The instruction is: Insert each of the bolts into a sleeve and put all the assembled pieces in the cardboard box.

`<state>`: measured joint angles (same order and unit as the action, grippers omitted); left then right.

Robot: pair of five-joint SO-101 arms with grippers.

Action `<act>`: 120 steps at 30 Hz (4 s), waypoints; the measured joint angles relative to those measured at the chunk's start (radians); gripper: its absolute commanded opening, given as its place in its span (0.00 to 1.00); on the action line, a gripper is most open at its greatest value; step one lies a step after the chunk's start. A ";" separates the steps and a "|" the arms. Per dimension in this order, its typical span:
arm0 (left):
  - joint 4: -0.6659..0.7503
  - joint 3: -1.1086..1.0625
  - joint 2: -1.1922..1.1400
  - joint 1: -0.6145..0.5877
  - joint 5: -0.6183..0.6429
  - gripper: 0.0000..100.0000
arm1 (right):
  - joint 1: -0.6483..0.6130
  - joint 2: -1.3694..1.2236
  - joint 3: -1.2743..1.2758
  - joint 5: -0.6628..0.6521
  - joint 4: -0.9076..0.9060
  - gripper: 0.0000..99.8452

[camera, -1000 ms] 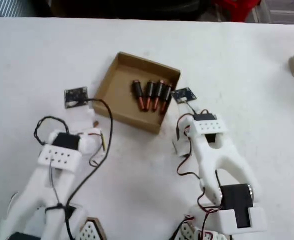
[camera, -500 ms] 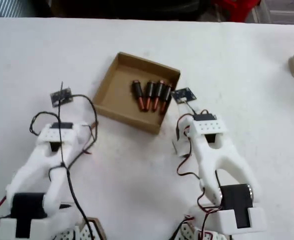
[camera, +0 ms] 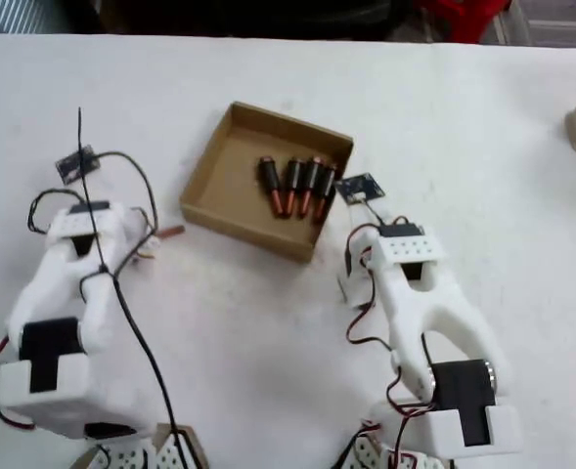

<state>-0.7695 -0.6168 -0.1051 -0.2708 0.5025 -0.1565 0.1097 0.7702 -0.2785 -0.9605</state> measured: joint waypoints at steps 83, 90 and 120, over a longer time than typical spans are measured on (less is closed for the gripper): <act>-0.269 0.614 -0.391 -0.011 0.170 0.02 | 0.000 0.000 0.012 0.000 0.012 0.02; -0.342 0.612 -0.371 0.026 -0.166 0.02 | 0.000 0.000 0.012 0.000 0.012 0.02; -0.328 0.555 -0.354 0.130 -0.629 0.02 | 0.000 0.005 0.012 0.000 0.012 0.02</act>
<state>-1.0978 -0.0614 -0.4595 -0.1404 -0.1266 -0.1565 0.1143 0.7825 -0.2785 -0.9482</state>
